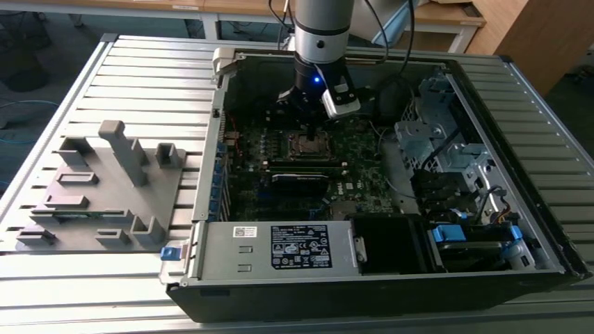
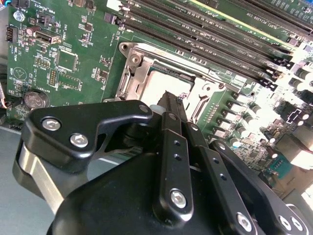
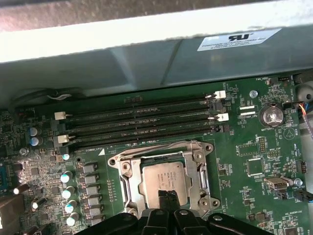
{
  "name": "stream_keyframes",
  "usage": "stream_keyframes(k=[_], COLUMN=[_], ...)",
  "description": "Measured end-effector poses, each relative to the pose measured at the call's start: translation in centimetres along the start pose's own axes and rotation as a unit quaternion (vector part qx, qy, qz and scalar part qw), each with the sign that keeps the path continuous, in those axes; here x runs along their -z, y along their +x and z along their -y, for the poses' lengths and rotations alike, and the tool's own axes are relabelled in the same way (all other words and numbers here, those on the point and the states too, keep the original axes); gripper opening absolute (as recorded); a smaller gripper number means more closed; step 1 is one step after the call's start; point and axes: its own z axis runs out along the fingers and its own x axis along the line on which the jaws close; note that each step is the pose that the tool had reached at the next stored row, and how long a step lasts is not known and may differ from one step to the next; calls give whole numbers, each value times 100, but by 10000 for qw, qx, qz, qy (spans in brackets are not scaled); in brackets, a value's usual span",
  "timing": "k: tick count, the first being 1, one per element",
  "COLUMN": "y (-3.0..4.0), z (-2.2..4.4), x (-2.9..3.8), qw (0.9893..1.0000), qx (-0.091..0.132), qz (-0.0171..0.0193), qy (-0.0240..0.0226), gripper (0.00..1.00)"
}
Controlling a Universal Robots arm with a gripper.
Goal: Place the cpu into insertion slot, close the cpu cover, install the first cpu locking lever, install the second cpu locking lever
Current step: 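Install the second cpu locking lever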
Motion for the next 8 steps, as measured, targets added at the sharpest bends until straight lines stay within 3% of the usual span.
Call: stream_keyframes(k=[8], y=[-1], z=[0], x=[0], qw=[10000], qx=[0], qz=[0], qy=[-1], gripper=[10])
